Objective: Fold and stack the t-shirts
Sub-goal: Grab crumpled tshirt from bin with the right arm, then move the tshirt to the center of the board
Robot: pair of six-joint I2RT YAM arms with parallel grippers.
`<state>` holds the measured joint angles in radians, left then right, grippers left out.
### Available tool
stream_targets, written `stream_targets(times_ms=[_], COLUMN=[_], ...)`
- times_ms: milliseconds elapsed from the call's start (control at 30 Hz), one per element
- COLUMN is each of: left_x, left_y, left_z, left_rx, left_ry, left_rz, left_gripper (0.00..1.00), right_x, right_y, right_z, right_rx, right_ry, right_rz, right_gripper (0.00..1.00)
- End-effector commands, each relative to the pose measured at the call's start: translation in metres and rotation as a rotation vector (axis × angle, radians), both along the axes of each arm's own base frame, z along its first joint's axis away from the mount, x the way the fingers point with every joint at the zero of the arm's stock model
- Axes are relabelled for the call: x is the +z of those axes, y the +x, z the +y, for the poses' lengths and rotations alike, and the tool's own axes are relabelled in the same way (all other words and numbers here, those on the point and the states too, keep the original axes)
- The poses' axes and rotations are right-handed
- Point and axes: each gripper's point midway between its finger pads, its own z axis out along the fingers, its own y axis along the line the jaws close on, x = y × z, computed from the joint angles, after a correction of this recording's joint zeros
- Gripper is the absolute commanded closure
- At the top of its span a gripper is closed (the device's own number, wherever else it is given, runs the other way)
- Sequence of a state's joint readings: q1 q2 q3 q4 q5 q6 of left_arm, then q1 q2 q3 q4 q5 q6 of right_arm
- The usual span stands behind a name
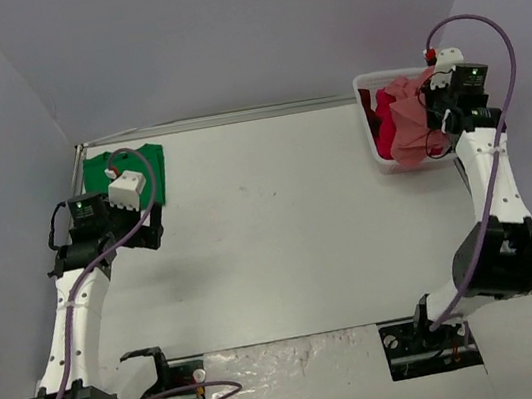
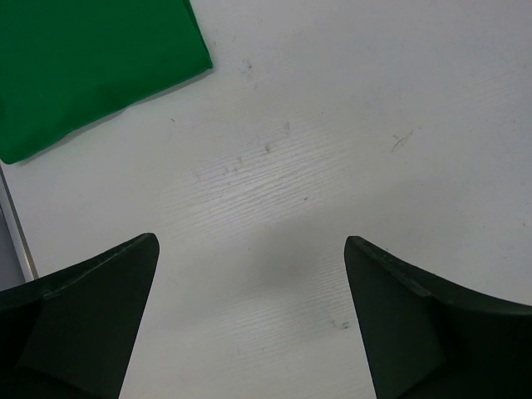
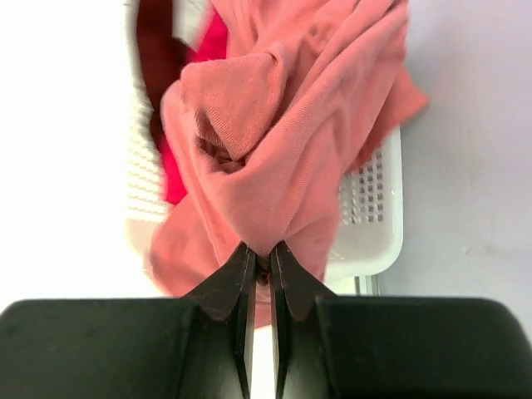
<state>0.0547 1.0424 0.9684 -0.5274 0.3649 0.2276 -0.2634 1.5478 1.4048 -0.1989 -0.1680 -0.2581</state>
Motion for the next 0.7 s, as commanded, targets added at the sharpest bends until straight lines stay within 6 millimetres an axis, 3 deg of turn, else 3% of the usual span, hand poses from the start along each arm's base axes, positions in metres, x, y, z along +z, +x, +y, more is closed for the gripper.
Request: stream_targets(times_ms=[0, 33, 67, 167, 200, 233, 333, 500, 533, 600, 633, 667], left_x=[0.016, 0.017, 0.018, 0.02, 0.02, 0.02, 0.023, 0.025, 0.026, 0.026, 0.026, 0.025], left_y=[-0.002, -0.001, -0.001, 0.0, 0.0, 0.0, 0.0, -0.002, -0.003, -0.003, -0.003, -0.003], left_z=[0.0, -0.001, -0.001, -0.001, 0.0, 0.001, 0.002, 0.005, 0.005, 0.005, 0.005, 0.006], left_rx=[-0.007, -0.008, -0.009, -0.007, -0.005, 0.0, 0.006, 0.017, 0.016, 0.016, 0.018, 0.018], left_ry=[-0.003, -0.006, -0.007, -0.006, -0.004, -0.001, 0.004, 0.014, 0.014, 0.01, 0.01, 0.008], left_rz=[-0.052, -0.053, -0.055, -0.058, -0.062, -0.062, -0.075, -0.082, -0.085, -0.083, -0.082, -0.076], left_gripper=[0.06, 0.06, 0.06, 0.06, 0.06, 0.06, 0.06, 0.06, 0.06, 0.06, 0.06, 0.06], right_x=[0.084, 0.095, 0.119, 0.155, 0.179, 0.191, 0.223, 0.209, 0.188, 0.17, 0.144, 0.134], right_y=[-0.021, -0.023, -0.029, -0.036, -0.044, -0.05, -0.078, -0.131, -0.133, -0.154, -0.158, -0.168], right_z=[0.048, 0.056, 0.067, 0.115, 0.129, 0.152, 0.184, 0.227, 0.231, 0.252, 0.258, 0.271], right_rx=[0.129, 0.148, 0.175, 0.309, 0.354, 0.446, 0.634, 0.952, 0.995, 1.131, 1.167, 1.221], right_ry=[0.023, 0.019, 0.016, 0.037, 0.038, 0.066, 0.121, 0.196, 0.218, 0.275, 0.3, 0.318], right_rz=[-0.139, -0.15, -0.167, -0.196, -0.221, -0.237, -0.284, -0.238, -0.194, -0.156, -0.1, -0.07], right_gripper=[1.0, 1.0, 1.0, 1.0, 1.0, 1.0, 1.0, 1.0, 1.0, 1.0, 1.0, 1.0])
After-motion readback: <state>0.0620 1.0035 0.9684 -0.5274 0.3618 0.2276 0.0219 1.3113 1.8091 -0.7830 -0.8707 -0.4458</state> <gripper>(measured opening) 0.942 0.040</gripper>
